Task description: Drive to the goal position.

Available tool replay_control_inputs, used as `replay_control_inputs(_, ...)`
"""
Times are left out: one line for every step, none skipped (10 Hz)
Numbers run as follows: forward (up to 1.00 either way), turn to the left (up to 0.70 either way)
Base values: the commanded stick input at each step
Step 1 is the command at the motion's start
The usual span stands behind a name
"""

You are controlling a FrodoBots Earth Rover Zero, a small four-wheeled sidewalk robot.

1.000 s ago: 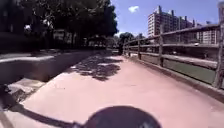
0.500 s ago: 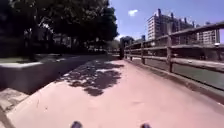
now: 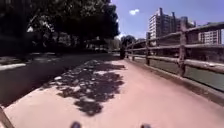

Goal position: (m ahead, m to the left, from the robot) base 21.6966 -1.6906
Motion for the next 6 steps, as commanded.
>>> replay_control_inputs(1.00,-0.40)
replay_control_inputs(1.00,0.00)
replay_control_inputs(1.00,0.00)
replay_control_inputs(1.00,0.00)
replay_control_inputs(1.00,0.00)
replay_control_inputs(1.00,0.00)
